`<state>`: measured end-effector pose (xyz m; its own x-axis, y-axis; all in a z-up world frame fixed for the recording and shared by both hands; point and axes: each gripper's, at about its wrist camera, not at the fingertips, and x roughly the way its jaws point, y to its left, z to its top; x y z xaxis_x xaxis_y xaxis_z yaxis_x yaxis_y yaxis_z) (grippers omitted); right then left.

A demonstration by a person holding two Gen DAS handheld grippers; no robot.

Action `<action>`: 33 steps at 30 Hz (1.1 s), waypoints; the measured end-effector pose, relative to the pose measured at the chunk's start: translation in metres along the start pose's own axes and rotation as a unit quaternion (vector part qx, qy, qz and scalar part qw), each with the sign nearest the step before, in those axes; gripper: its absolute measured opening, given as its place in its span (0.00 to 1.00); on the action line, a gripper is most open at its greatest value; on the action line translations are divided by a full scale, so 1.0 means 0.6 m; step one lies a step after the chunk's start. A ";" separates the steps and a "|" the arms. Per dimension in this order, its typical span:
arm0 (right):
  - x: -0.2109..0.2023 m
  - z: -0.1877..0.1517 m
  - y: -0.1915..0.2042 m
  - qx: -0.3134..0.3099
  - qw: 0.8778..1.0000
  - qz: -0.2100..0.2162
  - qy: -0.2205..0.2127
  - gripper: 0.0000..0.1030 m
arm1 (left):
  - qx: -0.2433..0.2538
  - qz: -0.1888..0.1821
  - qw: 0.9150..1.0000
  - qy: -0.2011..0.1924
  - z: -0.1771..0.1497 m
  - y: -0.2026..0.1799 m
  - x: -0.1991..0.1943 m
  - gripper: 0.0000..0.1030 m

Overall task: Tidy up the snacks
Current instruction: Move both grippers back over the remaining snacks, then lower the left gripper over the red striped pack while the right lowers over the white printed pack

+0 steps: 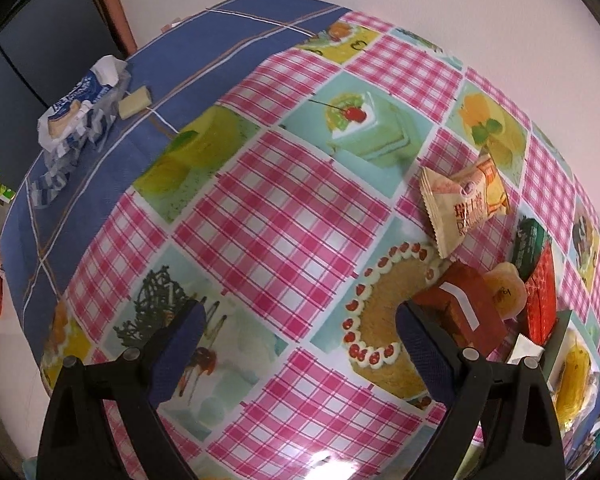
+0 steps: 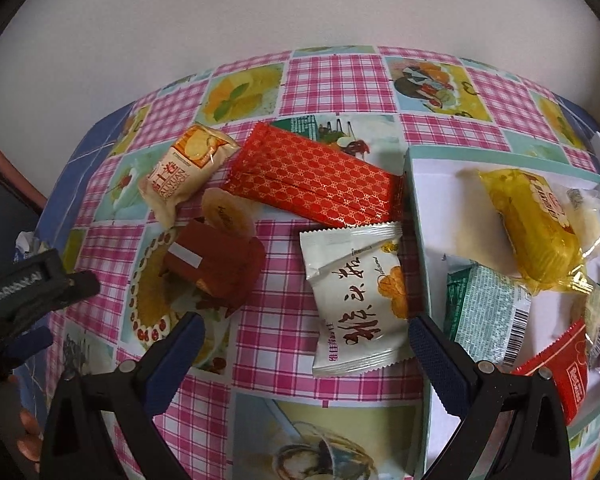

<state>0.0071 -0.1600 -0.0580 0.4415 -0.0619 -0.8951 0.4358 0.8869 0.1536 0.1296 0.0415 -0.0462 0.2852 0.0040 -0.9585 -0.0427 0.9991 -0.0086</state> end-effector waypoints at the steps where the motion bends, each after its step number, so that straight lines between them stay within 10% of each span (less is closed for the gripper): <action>1: 0.000 0.001 0.000 -0.002 1.000 -0.001 -0.002 1.00 | 0.002 -0.003 1.000 0.003 -0.001 -0.003 0.003 0.93; 20: -0.037 0.043 -0.041 0.024 0.998 -0.012 -0.062 1.00 | 0.014 -0.136 0.991 0.014 0.020 -0.077 0.040 1.00; 33: -0.056 0.046 -0.090 0.057 0.995 -0.030 -0.071 1.00 | 0.052 -0.129 0.990 0.031 0.014 -0.157 0.092 1.00</action>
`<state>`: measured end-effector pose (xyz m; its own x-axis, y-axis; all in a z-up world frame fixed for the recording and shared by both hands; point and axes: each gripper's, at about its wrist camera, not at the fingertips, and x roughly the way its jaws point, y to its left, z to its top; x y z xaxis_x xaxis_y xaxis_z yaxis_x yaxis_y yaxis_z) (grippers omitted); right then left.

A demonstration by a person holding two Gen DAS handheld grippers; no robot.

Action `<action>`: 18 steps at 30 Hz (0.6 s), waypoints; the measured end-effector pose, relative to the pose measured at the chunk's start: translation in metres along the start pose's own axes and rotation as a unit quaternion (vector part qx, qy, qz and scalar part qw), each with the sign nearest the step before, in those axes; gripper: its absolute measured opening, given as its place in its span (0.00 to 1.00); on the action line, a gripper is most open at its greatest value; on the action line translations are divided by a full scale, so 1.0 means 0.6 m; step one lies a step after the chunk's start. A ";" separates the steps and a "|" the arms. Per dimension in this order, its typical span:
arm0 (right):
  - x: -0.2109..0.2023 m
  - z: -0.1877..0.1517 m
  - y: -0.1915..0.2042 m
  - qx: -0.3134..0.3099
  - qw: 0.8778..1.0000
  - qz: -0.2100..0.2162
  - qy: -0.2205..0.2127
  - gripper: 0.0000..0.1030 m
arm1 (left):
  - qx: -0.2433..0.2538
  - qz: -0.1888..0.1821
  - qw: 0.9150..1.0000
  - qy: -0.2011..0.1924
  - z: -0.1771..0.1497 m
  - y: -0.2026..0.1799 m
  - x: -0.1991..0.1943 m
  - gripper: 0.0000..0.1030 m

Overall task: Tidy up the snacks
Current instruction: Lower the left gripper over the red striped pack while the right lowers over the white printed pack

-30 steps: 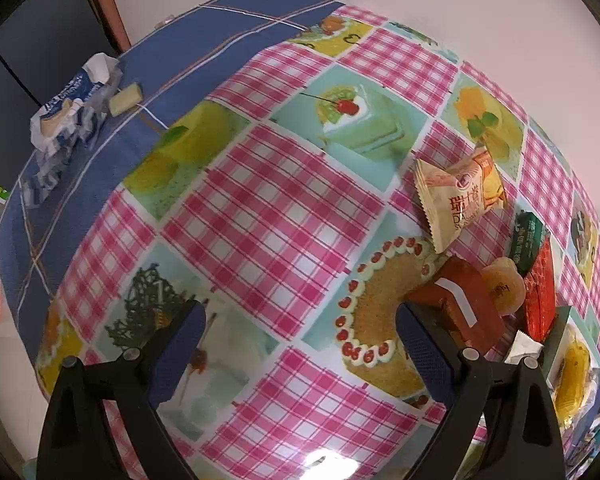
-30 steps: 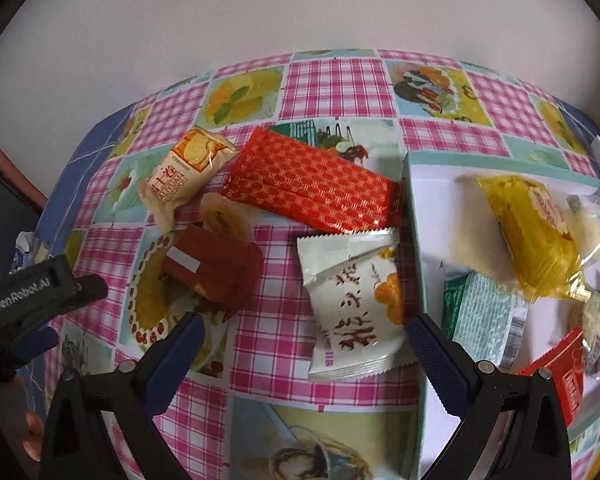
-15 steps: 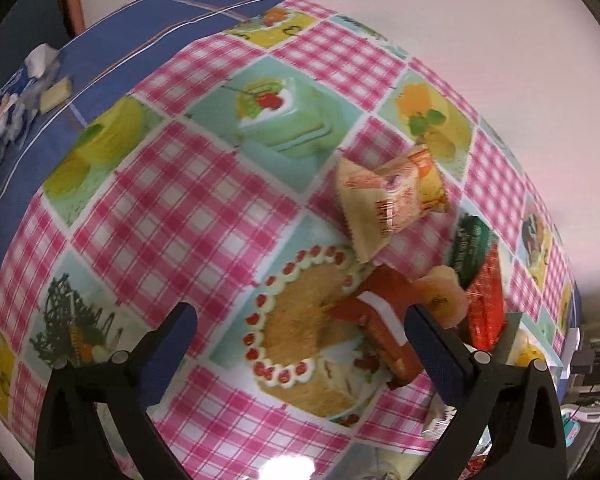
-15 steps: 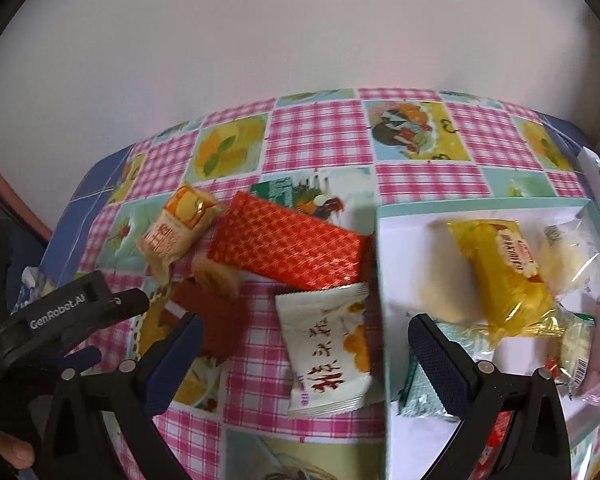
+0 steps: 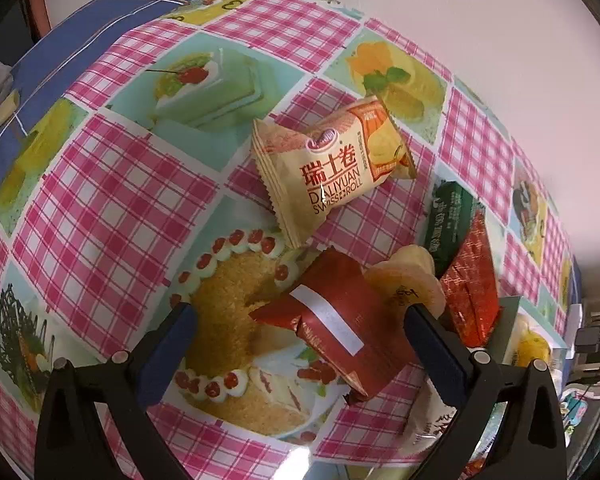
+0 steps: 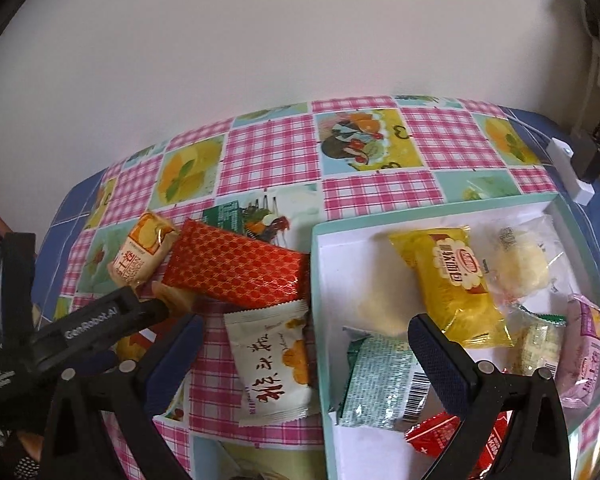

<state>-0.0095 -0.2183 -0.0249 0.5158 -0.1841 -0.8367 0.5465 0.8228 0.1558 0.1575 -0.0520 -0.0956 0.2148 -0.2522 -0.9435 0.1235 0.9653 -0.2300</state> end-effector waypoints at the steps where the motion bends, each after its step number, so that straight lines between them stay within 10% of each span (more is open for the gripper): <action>1: 0.001 0.000 0.000 0.001 1.000 0.001 0.001 1.00 | 0.003 0.004 1.000 -0.002 0.001 -0.005 0.003 1.00; 18: 0.005 -0.003 0.006 -0.003 1.000 0.006 0.008 1.00 | 0.011 0.048 0.998 0.028 0.000 -0.004 0.016 1.00</action>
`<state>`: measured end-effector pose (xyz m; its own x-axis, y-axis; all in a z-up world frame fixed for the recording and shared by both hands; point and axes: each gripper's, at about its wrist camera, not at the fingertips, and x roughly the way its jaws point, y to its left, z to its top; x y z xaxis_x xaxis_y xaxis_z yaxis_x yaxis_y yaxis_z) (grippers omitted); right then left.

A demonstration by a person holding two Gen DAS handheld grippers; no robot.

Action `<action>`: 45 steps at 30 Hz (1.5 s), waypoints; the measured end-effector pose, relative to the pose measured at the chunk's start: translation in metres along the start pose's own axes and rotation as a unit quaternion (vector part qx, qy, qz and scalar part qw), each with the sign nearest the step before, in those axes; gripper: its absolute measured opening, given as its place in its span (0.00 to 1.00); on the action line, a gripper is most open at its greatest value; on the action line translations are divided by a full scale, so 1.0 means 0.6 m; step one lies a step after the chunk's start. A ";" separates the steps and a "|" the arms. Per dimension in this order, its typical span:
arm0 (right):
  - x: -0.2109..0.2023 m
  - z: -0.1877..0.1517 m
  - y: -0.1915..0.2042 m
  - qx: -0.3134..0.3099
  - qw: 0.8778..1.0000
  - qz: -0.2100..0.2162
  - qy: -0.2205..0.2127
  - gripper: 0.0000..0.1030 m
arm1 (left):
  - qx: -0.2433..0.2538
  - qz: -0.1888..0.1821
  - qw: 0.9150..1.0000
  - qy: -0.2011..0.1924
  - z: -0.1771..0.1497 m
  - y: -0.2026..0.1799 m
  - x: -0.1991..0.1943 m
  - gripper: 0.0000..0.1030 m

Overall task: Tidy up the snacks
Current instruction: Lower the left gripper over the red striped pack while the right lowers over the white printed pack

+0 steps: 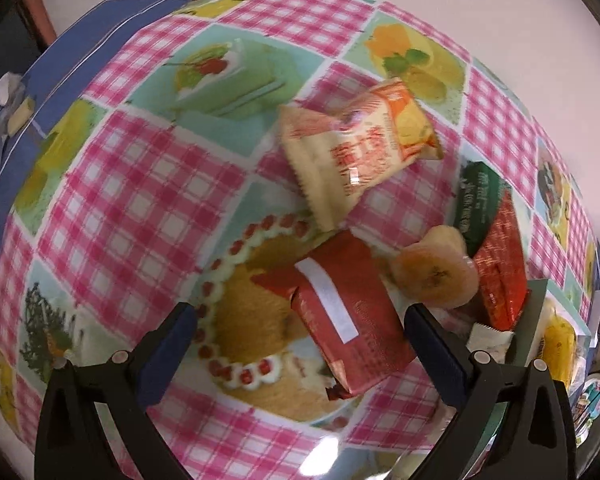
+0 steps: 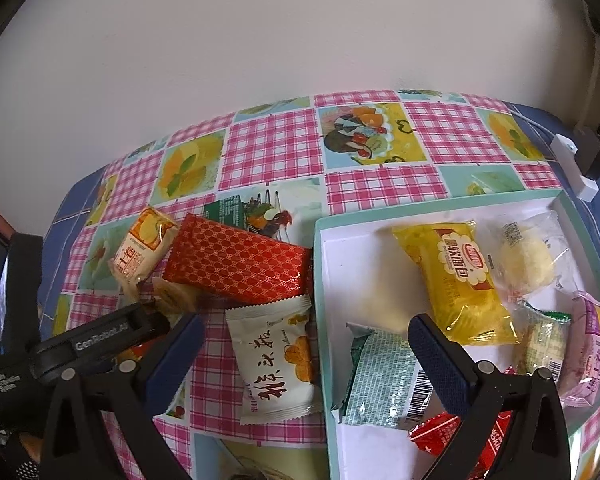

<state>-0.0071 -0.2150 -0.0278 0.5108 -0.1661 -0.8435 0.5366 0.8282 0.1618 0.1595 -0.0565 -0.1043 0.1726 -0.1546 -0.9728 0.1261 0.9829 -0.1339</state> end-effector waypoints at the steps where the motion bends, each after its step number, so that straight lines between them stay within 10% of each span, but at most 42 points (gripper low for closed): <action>1: 0.000 0.000 0.001 0.000 1.000 0.001 0.000 1.00 | -0.003 0.003 1.000 0.002 0.000 0.005 0.000 1.00; 10: -0.002 -0.005 0.014 -0.006 0.999 0.042 0.003 0.99 | -0.033 0.017 0.999 0.002 0.002 0.066 -0.005 0.98; 22: 0.024 -0.026 0.043 -0.033 0.994 0.098 0.044 0.76 | -0.027 -0.019 0.999 0.013 -0.002 0.091 -0.019 0.68; 26: 0.036 -0.033 0.047 -0.045 0.993 0.092 0.058 0.59 | -0.028 -0.019 0.999 0.015 -0.004 0.091 -0.009 0.68; 45: 0.048 -0.041 0.050 -0.051 0.993 0.085 0.069 0.52 | -0.045 -0.029 0.998 0.025 -0.003 0.106 -0.010 0.68</action>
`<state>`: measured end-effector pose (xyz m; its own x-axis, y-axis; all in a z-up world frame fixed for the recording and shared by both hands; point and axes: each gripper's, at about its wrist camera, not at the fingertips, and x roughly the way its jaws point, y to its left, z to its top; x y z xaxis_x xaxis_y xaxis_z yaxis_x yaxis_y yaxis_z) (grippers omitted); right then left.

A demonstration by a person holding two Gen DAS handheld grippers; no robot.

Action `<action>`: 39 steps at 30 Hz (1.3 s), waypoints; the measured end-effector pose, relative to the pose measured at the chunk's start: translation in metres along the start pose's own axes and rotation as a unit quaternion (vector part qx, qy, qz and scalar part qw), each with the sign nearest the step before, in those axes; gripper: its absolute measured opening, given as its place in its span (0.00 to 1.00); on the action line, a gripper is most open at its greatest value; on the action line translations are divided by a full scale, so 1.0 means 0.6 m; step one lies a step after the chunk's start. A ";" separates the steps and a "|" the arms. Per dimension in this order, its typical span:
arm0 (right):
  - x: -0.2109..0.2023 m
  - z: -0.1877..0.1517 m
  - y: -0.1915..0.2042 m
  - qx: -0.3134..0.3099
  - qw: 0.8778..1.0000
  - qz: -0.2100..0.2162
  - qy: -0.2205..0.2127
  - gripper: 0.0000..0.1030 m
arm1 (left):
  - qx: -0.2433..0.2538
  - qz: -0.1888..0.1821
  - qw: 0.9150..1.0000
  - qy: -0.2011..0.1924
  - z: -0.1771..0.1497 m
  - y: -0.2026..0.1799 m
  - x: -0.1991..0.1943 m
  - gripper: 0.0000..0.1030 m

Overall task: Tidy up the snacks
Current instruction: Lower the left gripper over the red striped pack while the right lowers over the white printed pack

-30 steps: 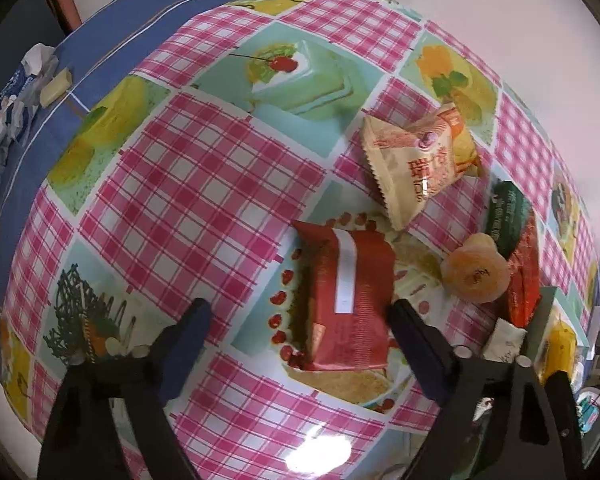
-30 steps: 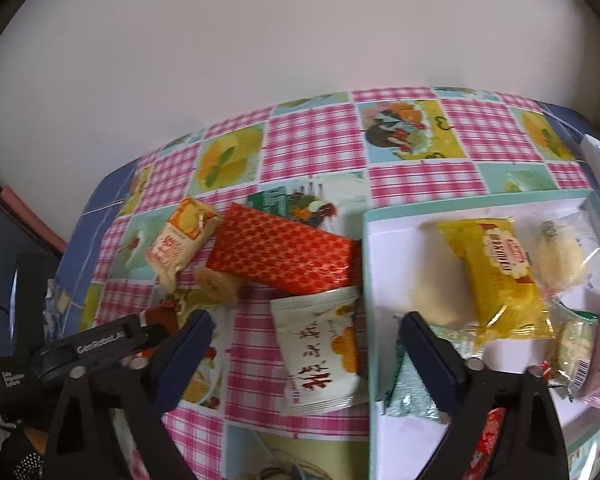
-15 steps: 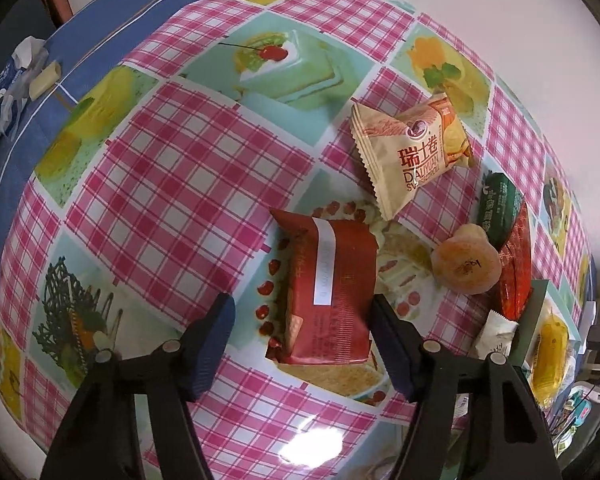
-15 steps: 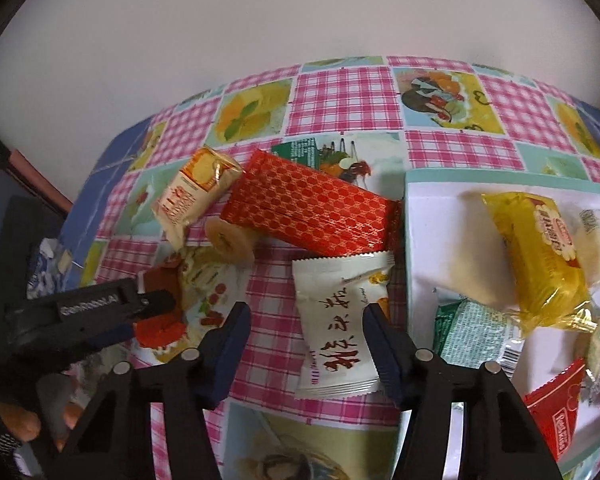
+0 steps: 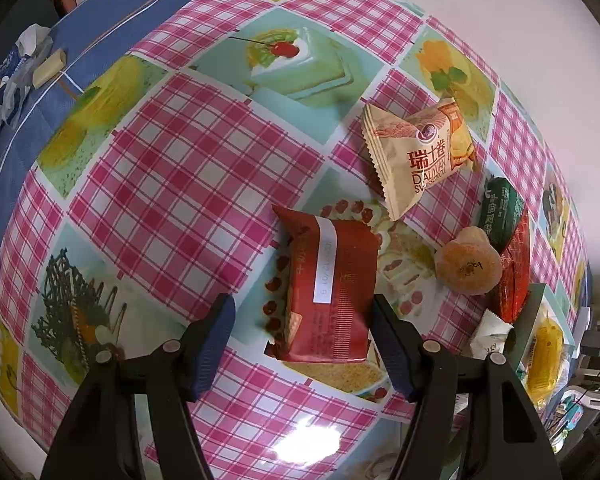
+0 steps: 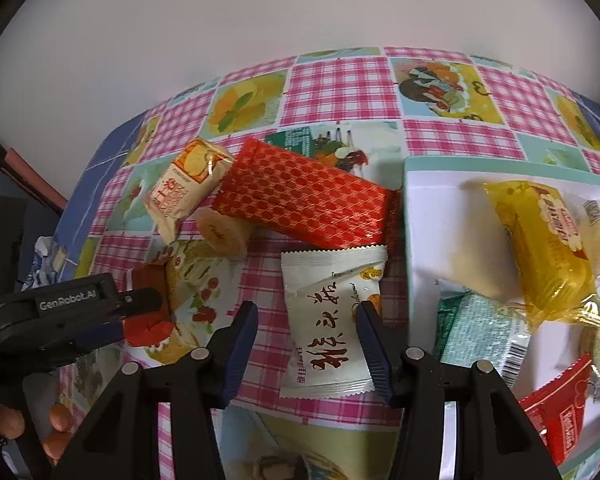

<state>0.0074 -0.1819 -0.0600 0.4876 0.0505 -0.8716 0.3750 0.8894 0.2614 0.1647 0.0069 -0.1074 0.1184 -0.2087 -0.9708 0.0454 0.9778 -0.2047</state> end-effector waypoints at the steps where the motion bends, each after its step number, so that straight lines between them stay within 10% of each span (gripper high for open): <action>1: 0.001 0.000 0.004 -0.002 1.000 0.008 0.003 0.52 | 0.000 0.000 1.000 0.000 0.000 -0.001 0.000 0.68; 6: 0.000 0.000 0.018 0.008 0.998 0.055 0.011 0.52 | 0.000 0.000 1.000 0.000 0.000 -0.002 0.000 0.68; 39: 0.052 -0.031 0.058 -0.093 0.990 -0.106 0.014 0.65 | 0.066 0.087 0.994 -0.015 -0.021 -0.107 0.019 0.71</action>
<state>0.0212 -0.1411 -0.0858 0.3896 -0.1360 -0.9109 0.3141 0.9494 -0.0074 0.1505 -0.0578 -0.1070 0.1656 -0.0398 -0.9854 0.1517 0.9883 -0.0145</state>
